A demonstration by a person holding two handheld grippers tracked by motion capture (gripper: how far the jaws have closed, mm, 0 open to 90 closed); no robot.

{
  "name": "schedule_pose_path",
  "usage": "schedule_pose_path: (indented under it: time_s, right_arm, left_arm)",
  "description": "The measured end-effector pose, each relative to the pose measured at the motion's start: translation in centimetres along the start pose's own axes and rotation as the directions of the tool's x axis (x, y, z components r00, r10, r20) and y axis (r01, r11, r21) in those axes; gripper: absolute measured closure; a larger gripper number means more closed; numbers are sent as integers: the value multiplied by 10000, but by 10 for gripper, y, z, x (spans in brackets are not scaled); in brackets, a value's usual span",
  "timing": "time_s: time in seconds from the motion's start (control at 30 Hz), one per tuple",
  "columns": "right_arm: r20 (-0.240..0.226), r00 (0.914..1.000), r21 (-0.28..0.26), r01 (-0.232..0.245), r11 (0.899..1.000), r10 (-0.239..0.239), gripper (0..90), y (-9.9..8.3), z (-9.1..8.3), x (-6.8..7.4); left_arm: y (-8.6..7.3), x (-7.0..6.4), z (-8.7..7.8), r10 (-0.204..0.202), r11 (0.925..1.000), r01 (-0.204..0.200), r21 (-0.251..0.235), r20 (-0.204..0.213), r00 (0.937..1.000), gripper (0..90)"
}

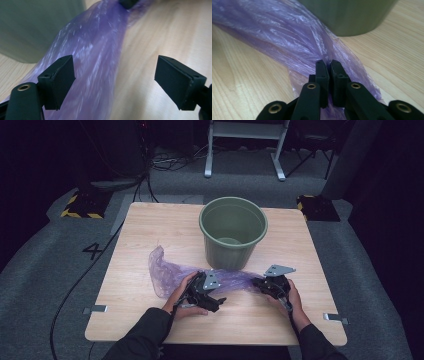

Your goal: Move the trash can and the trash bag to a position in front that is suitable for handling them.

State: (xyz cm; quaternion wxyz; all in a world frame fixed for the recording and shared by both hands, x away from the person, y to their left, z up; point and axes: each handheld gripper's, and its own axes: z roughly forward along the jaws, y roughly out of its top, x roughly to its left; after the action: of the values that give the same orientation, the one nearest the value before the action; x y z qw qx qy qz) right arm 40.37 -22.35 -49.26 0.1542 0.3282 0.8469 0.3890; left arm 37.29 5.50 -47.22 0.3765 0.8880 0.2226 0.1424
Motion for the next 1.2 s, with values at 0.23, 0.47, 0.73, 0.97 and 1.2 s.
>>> schedule_pose_path:
  time_s: [0.23,0.47,0.73,0.97,1.2]
  right_arm:
    - [-619,9966,-53,537,9985,-540,832,3,3,9]
    - [-1147,9892,-227,893,9957,-913,788,5,3,15]
    - [-1796,9788,-120,983,9951,-988,418,5,-2,16]
    - [-1669,9816,-686,822,9943,-927,268,-4,-34,4]
    - [-1050,9934,-446,428,9981,-473,274,-22,-49,-21]
  left_arm:
    - [-7,10,13,-260,9991,262,348,-61,9996,251]
    - [-13,17,21,-414,9970,403,659,165,9990,416]
    - [-18,25,18,-346,9984,330,453,360,9988,741]
    - [-23,32,8,-401,9992,401,41,-37,9992,878]
    - [-30,42,-7,-643,9976,632,-299,-359,9973,888]
